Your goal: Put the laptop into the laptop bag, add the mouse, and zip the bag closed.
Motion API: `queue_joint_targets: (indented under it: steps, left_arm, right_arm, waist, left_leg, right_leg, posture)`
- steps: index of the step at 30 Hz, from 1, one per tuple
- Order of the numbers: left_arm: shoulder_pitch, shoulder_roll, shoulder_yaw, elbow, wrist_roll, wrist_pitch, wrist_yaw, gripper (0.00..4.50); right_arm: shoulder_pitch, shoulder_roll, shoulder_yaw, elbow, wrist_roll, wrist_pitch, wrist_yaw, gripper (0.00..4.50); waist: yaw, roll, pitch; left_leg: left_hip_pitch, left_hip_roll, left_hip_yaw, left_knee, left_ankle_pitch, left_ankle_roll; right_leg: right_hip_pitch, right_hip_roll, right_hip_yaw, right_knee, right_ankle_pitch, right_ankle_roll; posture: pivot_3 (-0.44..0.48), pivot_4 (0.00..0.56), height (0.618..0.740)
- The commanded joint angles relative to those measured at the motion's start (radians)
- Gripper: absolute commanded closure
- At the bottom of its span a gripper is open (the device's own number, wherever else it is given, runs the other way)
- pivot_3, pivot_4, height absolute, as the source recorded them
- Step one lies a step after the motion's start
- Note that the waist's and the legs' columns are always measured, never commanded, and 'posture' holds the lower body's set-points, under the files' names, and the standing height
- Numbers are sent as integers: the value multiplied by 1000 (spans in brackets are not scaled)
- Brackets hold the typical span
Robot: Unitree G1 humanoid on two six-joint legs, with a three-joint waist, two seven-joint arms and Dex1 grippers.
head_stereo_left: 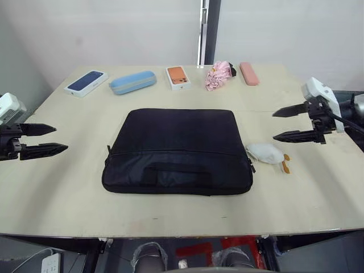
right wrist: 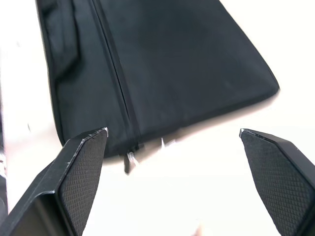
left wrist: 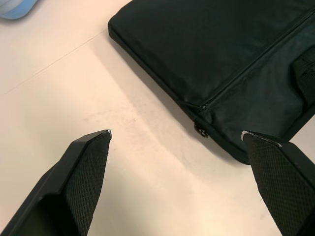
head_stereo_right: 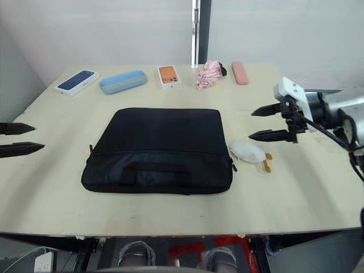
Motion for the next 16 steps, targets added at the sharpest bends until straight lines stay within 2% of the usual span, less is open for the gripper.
queue_joint_targets:
  steps: [1, 7, 16]
  left_arm:
    - [-43, 32, -12, 48, 22, -58, -22, 30]
    - [-91, 28, -49, 85, 33, -81, -38, 30]
    - [-90, 25, -43, 111, 44, -132, -57, 30]
  right_arm:
    - [-43, -39, -14, 17, 3, -5, 41, 0]
    - [-75, -43, 4, 51, -10, -20, 64, 0]
    - [-85, -44, 12, 84, -16, -50, 77, 0]
  waist:
    - [-3, 0, 0]
    - [-3, 0, 0]
    - [-1, 0, 0]
  left_leg:
    - [0, 0, 0, 1, 0, 0]
    - [0, 0, -1, 8, 0, 1]
    - [0, 0, -2, 12, -1, 2]
  right_leg:
    - [0, 0, 0, 1, 0, 0]
    - [0, -1, 1, 7, 0, 0]
    - [1, -1, 1, 9, 1, -3]
  posture:
    - [0, 150, 740]
    - [0, 150, 740]
    - [0, 150, 740]
